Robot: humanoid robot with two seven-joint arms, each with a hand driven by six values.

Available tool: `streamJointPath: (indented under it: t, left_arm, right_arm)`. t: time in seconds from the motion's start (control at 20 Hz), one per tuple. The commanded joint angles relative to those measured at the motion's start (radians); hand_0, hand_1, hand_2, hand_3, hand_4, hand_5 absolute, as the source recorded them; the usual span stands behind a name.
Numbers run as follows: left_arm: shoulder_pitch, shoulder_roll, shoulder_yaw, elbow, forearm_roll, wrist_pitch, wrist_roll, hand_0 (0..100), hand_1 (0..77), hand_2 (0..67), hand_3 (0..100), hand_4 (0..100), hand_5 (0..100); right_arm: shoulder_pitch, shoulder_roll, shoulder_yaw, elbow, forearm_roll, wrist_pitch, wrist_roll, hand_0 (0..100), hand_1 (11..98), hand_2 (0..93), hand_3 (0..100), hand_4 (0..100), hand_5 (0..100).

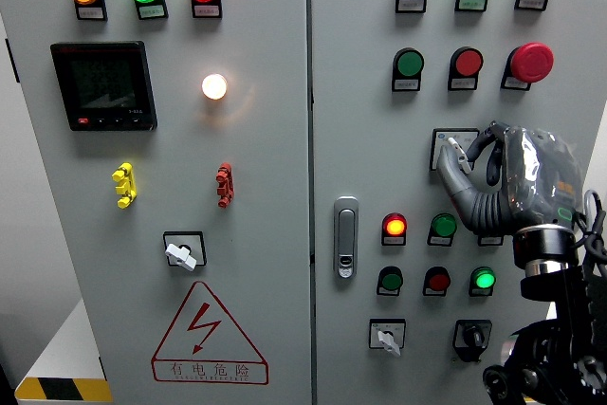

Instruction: Rotate and turn off gray switch

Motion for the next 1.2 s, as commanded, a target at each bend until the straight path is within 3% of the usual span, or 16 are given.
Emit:
streamJointPath:
  t: [0.0, 0.5, 0.6, 1.15]
  left_arm:
    - [0.0, 0.0, 0.0, 0.0, 0.0, 0.0, 0.0, 0, 0.0, 10.4, 21, 13, 13]
    - [0.0, 0.0, 0.0, 0.0, 0.001, -0.001, 0.0, 0, 0.0, 10.4, 21, 13, 13]
    - [0.0, 0.0, 0.0, 0.0, 0.0, 0.0, 0.0, 0, 0.0, 10.4, 21, 13, 13]
    - [0.0, 0.0, 0.0, 0.0, 0.0, 0.0, 0.0, 0, 0.0, 10.4, 21, 13, 13]
  right_arm:
    - [0.0, -0.0001, 0.0, 0.001, 0.0, 0.0, -0.001, 65, 40.3, 66.5, 100, 98, 100]
    - [0.002, -0.0001, 0.0, 0.005, 0.005, -0.002, -0.01, 69, 39.2, 70.0, 100, 98, 100]
    - [0.002, -0.0001, 0.0, 0.005, 0.011, -0.002, -0.027, 70, 38.8, 70.0, 100, 98, 100]
    - [0.002, -0.0001, -0.003, 0.011, 0.02, -0.016, -0.053, 74, 37.5, 70.7, 100, 98, 100]
